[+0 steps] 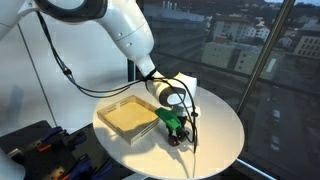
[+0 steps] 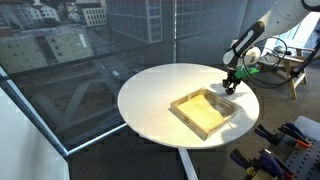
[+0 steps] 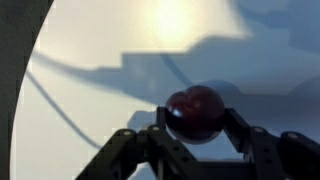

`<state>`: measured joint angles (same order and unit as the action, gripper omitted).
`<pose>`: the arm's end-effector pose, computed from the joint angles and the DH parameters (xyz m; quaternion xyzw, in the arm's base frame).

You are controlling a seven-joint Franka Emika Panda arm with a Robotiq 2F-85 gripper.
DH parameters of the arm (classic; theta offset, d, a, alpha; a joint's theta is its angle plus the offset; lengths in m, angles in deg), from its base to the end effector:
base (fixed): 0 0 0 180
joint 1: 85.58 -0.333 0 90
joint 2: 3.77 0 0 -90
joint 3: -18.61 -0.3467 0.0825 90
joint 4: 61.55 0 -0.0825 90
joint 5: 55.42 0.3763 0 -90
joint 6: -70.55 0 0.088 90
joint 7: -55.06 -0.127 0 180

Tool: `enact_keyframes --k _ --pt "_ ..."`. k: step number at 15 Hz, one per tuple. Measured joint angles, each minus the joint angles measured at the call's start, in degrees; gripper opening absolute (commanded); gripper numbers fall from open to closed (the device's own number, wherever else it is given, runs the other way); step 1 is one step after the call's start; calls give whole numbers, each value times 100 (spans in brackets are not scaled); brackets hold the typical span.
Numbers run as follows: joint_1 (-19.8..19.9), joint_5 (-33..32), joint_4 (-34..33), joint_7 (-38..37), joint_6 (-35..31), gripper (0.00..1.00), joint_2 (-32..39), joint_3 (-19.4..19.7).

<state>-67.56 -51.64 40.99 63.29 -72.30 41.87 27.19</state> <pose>0.5851 -0.2867 0.1104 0.9845 -0.1664 -0.0501 0.0215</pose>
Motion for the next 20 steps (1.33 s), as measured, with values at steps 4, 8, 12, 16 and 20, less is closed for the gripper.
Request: enact_keyframes --k 4,8,12,16,20 --pt "0 0 -21 -6 0 35 0 3" --pt "0 0 -52 -9 1 35 -13 14" --pt "-2 0 -54 -10 9 35 -84 36" --pt "-4 -4 -53 -10 62 35 -205 85" --pt "-5 -15 -37 -10 201 35 -365 137"
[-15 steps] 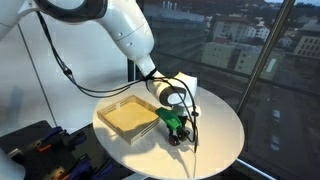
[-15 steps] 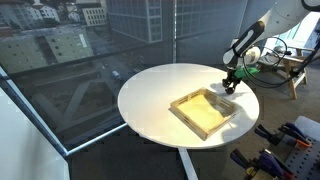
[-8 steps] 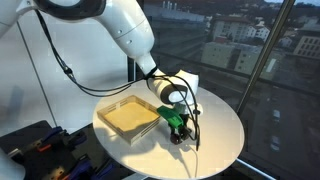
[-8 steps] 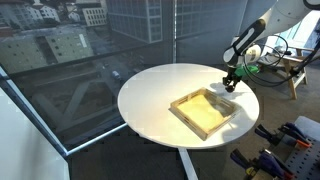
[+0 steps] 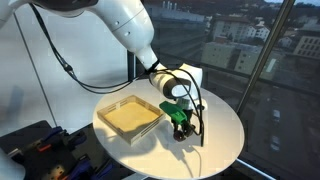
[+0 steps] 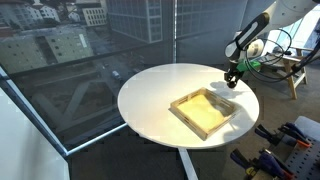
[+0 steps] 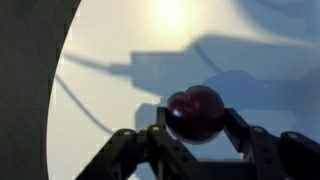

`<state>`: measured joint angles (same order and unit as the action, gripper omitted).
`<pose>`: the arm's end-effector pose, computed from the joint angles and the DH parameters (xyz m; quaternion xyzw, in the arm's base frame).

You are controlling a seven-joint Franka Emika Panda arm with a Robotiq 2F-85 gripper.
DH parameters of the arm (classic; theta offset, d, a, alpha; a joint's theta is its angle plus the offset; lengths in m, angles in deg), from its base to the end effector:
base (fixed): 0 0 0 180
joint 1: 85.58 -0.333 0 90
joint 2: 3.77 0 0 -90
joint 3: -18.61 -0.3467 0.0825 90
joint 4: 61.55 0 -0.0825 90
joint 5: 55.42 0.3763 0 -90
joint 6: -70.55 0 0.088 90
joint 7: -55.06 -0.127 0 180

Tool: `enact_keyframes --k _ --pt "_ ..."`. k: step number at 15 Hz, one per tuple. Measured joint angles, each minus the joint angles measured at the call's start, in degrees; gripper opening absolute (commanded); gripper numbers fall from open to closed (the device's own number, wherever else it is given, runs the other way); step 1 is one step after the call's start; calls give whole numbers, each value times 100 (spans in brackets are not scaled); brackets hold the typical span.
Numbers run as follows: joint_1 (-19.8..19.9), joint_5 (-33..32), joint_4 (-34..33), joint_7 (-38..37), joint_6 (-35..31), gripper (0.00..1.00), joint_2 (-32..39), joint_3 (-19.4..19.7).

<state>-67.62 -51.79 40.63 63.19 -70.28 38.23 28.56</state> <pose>0.5896 -0.3022 0.1528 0.9833 -0.1760 -0.0340 0.0300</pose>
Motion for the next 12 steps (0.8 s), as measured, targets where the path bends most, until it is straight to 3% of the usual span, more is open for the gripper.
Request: enact_keyframes --k 12 --pt "-1 -8 268 0 186 35 -669 31"
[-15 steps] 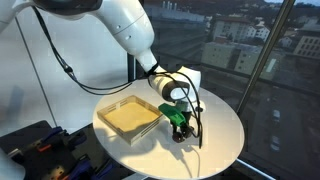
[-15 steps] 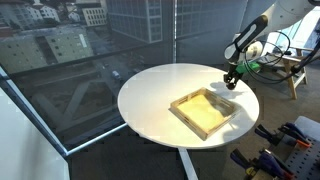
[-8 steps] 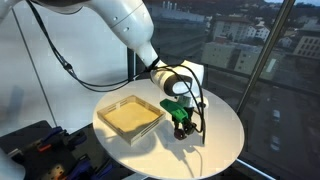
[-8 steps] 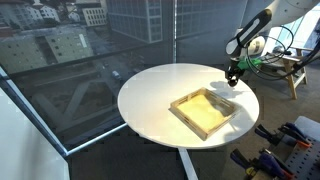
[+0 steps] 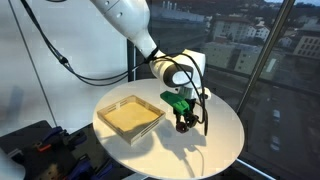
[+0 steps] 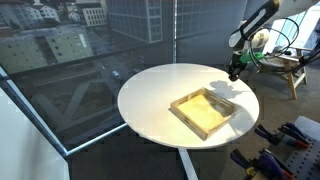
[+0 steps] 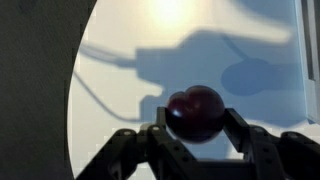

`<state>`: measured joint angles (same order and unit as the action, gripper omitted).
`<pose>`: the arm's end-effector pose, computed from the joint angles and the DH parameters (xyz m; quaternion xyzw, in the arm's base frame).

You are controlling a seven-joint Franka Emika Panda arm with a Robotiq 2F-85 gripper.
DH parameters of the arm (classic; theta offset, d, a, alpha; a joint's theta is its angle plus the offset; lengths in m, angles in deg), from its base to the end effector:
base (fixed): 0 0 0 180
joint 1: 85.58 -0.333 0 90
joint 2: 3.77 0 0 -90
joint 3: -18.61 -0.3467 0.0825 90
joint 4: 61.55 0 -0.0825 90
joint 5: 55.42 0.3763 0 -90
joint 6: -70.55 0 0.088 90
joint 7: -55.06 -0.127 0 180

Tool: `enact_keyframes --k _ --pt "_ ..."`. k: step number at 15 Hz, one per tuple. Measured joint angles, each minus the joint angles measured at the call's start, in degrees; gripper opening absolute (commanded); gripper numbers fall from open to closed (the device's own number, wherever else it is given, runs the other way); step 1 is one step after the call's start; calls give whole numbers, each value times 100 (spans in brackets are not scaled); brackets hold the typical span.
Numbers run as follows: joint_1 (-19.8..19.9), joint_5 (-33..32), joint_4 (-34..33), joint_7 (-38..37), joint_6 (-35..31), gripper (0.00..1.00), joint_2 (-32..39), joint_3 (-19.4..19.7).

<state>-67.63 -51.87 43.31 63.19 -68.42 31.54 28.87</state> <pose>0.5848 -0.3028 0.2088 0.9828 -0.1817 -0.0145 0.0283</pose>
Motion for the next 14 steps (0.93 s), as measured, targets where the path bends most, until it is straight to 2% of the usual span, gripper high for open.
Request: enact_keyframes --k 14 --pt "0 0 189 96 524 35 -837 3"
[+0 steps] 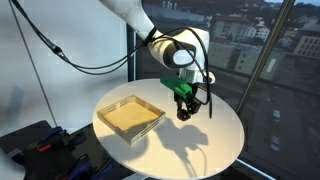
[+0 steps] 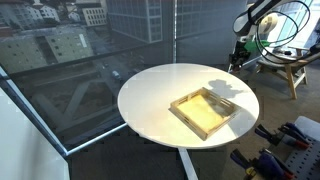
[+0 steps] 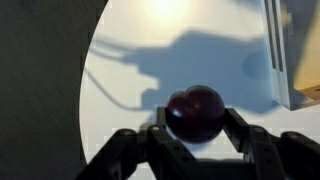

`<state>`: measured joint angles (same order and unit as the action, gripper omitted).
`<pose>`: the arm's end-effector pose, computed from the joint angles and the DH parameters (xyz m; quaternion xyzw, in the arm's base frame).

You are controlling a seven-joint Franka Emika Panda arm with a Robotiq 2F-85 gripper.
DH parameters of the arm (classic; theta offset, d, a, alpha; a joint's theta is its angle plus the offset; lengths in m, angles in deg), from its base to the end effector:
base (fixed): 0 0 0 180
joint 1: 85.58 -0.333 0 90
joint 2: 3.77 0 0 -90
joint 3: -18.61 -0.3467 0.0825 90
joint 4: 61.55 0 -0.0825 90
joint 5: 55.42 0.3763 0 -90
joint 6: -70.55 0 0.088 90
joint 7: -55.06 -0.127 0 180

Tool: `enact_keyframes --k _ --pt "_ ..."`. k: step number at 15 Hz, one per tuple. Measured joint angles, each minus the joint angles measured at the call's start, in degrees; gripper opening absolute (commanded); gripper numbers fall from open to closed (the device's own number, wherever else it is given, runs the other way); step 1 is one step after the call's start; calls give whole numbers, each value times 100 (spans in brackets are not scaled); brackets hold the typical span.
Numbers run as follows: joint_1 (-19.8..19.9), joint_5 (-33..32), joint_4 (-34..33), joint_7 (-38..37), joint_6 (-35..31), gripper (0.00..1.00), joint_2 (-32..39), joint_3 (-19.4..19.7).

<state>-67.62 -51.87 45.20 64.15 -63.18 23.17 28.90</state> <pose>0.5757 -0.2978 0.2818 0.9839 -0.1778 -0.0014 0.0185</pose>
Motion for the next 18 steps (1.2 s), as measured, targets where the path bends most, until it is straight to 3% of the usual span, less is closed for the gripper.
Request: enact_keyframes --k 18 --pt "-221 0 219 527 142 35 -327 -310"
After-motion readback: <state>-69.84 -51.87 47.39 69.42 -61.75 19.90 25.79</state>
